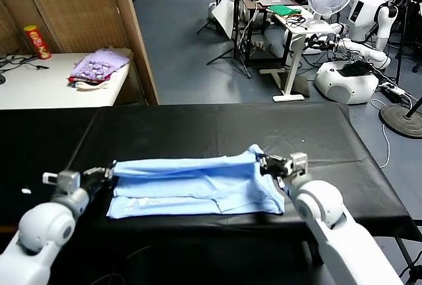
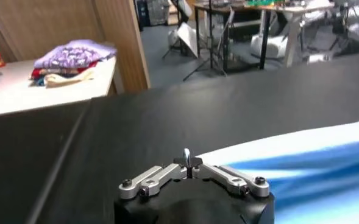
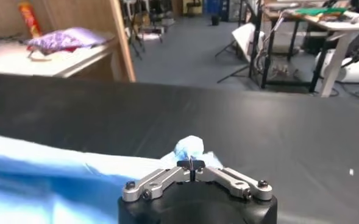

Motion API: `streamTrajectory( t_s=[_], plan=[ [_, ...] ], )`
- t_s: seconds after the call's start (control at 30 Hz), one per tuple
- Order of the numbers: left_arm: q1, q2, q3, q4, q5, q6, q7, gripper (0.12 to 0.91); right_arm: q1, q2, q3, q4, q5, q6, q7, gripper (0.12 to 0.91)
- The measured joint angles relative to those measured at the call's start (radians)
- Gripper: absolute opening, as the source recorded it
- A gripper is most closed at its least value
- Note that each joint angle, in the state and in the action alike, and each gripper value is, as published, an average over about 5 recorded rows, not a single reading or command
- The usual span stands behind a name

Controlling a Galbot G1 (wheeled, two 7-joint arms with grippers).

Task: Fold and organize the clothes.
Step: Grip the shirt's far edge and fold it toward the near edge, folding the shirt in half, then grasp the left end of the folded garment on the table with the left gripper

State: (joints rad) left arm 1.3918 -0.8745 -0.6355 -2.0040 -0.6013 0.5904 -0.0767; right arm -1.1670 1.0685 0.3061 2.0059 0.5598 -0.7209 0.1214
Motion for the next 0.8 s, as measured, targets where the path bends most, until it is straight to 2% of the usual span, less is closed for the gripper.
streamTrajectory(
  t_s=[0.1,0.17,0.4,0.47,0.53,0.63,0.8],
  plan=[
    [0.040,-0.007,-0.005,-0.015,0.013,0.004,0.001,0.154,-0.021,-0.003,0.021,0.015,-0.002,0.009,-0.008,0.247],
    [0.059,-0.010,-0.008,-0.026,0.017,0.009,0.001,0.226,-0.024,-0.004,0.039,0.020,0.000,0.021,-0.012,0.363],
    [0.079,-0.012,-0.034,-0.072,-0.023,0.028,-0.002,0.609,0.013,0.021,0.057,-0.013,-0.035,0.091,0.009,0.719],
    [0.066,-0.018,-0.036,-0.071,-0.046,0.036,-0.010,0.712,0.036,0.036,0.045,-0.039,-0.062,0.109,0.012,0.770],
    [0.044,-0.028,-0.032,-0.061,-0.076,0.044,-0.023,0.770,0.062,0.054,0.029,-0.076,-0.087,0.124,0.011,0.791],
    [0.001,-0.047,-0.015,-0.032,-0.123,0.049,-0.037,0.793,0.099,0.078,0.005,-0.138,-0.112,0.140,0.007,0.797],
    [-0.067,-0.088,0.023,0.035,-0.138,0.040,-0.036,0.798,0.150,0.109,-0.012,-0.231,-0.122,0.151,0.002,0.797]
  ],
)
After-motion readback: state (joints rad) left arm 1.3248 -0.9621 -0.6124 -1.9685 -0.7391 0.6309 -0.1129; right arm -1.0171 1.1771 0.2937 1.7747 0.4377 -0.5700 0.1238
